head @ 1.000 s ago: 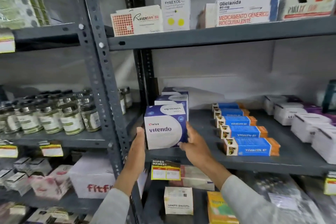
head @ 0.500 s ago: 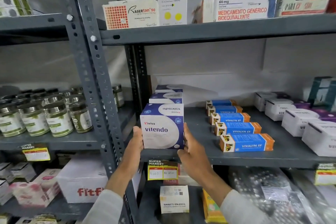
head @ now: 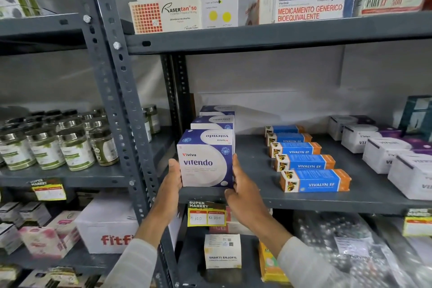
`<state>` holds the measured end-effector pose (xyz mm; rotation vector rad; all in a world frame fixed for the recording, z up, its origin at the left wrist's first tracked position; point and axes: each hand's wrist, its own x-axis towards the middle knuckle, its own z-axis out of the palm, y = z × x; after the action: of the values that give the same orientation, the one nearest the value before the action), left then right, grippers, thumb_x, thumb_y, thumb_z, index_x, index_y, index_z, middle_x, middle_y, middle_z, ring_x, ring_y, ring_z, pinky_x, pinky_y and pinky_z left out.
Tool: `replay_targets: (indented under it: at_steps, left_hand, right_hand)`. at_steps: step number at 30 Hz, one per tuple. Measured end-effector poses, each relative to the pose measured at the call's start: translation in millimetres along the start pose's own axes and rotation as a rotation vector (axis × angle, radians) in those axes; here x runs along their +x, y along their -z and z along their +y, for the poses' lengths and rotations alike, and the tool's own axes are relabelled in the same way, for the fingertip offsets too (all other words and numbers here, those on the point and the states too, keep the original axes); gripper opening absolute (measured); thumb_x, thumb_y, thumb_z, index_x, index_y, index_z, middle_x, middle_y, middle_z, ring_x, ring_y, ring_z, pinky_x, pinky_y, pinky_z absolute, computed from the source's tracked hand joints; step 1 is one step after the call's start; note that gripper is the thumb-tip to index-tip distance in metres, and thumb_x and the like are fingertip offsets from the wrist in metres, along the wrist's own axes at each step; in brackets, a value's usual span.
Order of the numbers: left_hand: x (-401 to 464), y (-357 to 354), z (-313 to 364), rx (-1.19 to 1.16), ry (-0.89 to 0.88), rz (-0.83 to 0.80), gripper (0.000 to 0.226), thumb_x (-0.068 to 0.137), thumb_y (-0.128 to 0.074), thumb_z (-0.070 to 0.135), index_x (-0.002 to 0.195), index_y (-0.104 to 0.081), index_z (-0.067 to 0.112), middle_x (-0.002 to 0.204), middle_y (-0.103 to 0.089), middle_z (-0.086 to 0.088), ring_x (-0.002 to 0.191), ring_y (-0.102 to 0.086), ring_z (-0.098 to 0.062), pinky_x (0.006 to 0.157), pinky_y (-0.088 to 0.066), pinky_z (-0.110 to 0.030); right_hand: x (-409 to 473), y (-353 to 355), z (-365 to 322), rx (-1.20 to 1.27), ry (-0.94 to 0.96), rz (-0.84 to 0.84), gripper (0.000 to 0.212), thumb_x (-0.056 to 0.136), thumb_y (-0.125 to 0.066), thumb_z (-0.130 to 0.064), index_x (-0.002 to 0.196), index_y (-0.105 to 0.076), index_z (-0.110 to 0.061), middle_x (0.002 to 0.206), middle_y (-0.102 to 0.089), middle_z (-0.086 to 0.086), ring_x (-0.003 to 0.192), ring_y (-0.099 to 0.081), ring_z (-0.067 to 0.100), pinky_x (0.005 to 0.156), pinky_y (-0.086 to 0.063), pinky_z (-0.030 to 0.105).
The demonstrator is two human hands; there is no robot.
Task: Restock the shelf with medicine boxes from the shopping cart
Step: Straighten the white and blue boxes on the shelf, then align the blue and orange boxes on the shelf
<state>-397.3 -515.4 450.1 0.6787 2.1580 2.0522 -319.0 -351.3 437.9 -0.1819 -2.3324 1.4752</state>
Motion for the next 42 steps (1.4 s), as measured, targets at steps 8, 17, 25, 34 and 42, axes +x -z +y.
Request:
replay_targets:
  at_steps: [8, 17, 25, 34, 42]
  left_hand:
    - [-31, -39, -2, 0.157, -0.271, 0.693, 0.038, 0.106, -0.043, 0.035, 0.138, -0.058, 0.024, 0.136, -0.064, 0.002, 0.124, -0.06, -0.006, 0.1, -0.049, -0.021]
    - [-21, -173, -3, 0.906, -0.494, 0.01, 0.046, 0.105, -0.037, 0.029, 0.148, -0.048, 0.02, 0.155, -0.049, 0.0, 0.146, -0.039, -0.011, 0.12, -0.023, -0.023]
    - [9, -189, -29, 1.172, -0.264, -0.061, 0.056, 0.106, -0.023, 0.041, 0.153, -0.04, 0.014, 0.163, -0.037, -0.006, 0.152, -0.029, -0.019, 0.128, -0.016, -0.036]
    - [12, -188, -36, 1.175, -0.286, -0.029, 0.057, 0.106, -0.019, 0.043, 0.154, -0.039, 0.02, 0.163, -0.035, 0.0, 0.153, -0.027, -0.013, 0.125, -0.01, -0.028]
    - [15, -188, -43, 1.182, -0.301, -0.011, 0.055, 0.106, -0.023, 0.043, 0.151, -0.045, 0.021, 0.16, -0.041, 0.001, 0.15, -0.033, -0.014, 0.124, -0.014, -0.03]
  right_hand:
    - [-20, 56, 0, -0.003, 0.164, -0.008, 0.072, 0.102, -0.052, -0.013, 0.157, -0.018, -0.043, 0.142, -0.037, -0.034, 0.133, -0.039, -0.004, 0.098, -0.044, 0.01]
    - [-25, 234, 73, -0.465, 0.33, 0.363, 0.032, 0.088, -0.063, -0.003, 0.112, -0.075, -0.022, 0.119, -0.071, -0.009, 0.116, -0.064, 0.01, 0.107, -0.048, 0.037]
    - [-11, 272, 109, -0.457, 0.191, 0.006, 0.042, 0.087, -0.075, -0.03, 0.129, -0.066, -0.03, 0.121, -0.064, -0.017, 0.111, -0.059, -0.003, 0.102, -0.046, 0.028]
    - [-12, 263, 120, -0.461, 0.178, 0.063, 0.043, 0.085, -0.077, -0.035, 0.127, -0.069, -0.028, 0.116, -0.065, -0.015, 0.103, -0.059, -0.005, 0.089, -0.04, 0.007]
    - [-10, 266, 121, -0.463, 0.202, 0.054, 0.045, 0.086, -0.076, -0.037, 0.128, -0.068, -0.025, 0.122, -0.065, -0.012, 0.11, -0.06, 0.002, 0.094, -0.039, 0.007]
